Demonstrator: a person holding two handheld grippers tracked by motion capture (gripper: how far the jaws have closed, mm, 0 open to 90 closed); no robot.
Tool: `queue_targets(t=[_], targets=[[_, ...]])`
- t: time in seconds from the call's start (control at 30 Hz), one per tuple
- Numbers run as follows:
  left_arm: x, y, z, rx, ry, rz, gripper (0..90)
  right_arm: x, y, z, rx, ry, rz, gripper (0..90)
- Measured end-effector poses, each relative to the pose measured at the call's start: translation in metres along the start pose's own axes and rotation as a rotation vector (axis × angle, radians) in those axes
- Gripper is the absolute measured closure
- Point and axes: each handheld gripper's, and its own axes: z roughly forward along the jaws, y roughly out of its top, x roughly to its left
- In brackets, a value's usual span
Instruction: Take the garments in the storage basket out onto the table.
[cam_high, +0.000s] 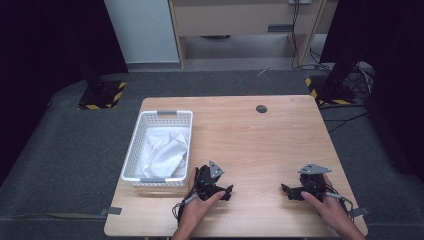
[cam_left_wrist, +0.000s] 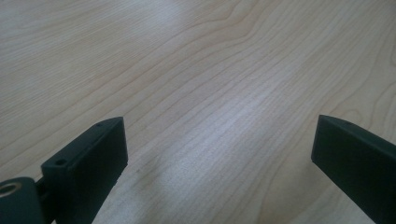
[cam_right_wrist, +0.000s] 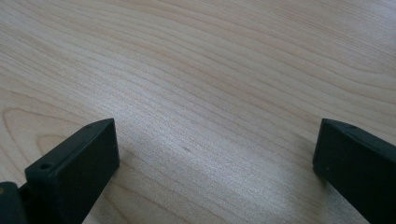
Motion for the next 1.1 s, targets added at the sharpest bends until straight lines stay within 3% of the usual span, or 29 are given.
queue_targets(t=[0.3,0.47,0.73,1.1], targets=[[-0.006,0.007,-0.012,-0.006,-0.007,0.026,3.8,0.000,0.000,0.001,-0.001,0.003,-0.002,0.3],[-0.004,0.007,-0.017,-0.006,-0.020,0.005,4.1,0.000,0.000,0.001,-0.001,0.004,-0.001,0.3],[0.002,0.012,-0.025,-0.012,-0.001,0.001,4.4,0.000,0.000,0.001,-0.001,0.003,-0.001,0.3],[0.003,0.020,-0.038,-0.004,0.006,0.031,4.1,0.000,0.000,0.001,-0.001,0.003,-0.001,0.3]])
